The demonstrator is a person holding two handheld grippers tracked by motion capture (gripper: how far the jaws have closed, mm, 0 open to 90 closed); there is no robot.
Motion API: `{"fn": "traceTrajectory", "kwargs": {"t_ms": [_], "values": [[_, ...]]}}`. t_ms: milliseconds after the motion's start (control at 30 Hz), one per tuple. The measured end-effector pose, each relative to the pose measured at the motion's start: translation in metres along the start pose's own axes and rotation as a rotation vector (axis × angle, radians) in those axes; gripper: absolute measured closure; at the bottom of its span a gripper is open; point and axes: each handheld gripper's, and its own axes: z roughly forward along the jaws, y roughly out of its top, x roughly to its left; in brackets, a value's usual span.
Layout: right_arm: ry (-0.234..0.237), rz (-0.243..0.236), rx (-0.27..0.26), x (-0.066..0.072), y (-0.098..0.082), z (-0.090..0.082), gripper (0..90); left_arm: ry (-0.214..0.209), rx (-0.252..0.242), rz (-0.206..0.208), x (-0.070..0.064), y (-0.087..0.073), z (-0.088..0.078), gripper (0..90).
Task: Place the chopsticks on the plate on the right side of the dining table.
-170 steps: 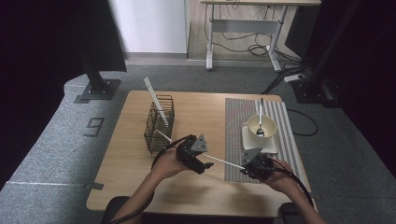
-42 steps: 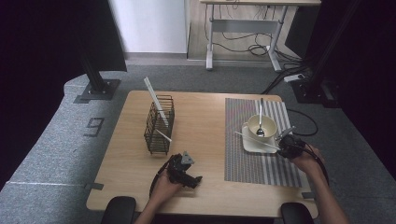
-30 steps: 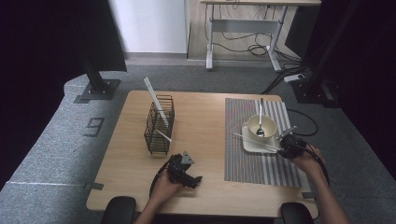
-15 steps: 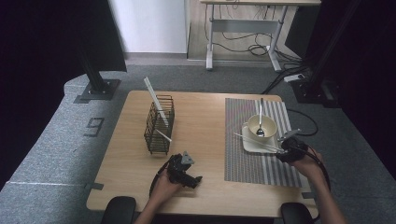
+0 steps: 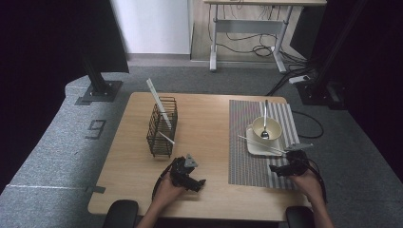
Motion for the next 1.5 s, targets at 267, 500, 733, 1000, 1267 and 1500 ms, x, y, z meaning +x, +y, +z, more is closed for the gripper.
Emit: {"fn": "traceTrajectory", "kwargs": {"t_ms": [267, 500, 733, 1000, 1267, 1500], "values": [[-0.026, 0.006, -0.011, 0.000, -0.003, 0.014, 0.0, 0.000, 0.000, 0.000, 0.000, 0.000, 0.000, 0.4], [-0.052, 0.021, -0.017, -0.006, -0.005, 0.020, 0.0, 0.000, 0.000, 0.000, 0.000, 0.000, 0.000, 0.3], [-0.068, 0.030, -0.010, -0.012, -0.003, 0.024, 0.0, -0.003, 0.000, 0.002, 0.000, 0.000, 0.000, 0.3], [-0.079, 0.032, -0.007, -0.015, 0.000, 0.027, 0.0, -0.003, 0.000, 0.002, 0.000, 0.000, 0.000, 0.4], [-0.083, 0.034, -0.005, -0.018, 0.003, 0.029, 0.0, -0.003, 0.000, 0.002, 0.000, 0.000, 0.000, 0.3], [-0.086, 0.032, -0.004, -0.021, 0.004, 0.030, 0.0, -0.003, 0.000, 0.002, 0.000, 0.000, 0.000, 0.3]]}}
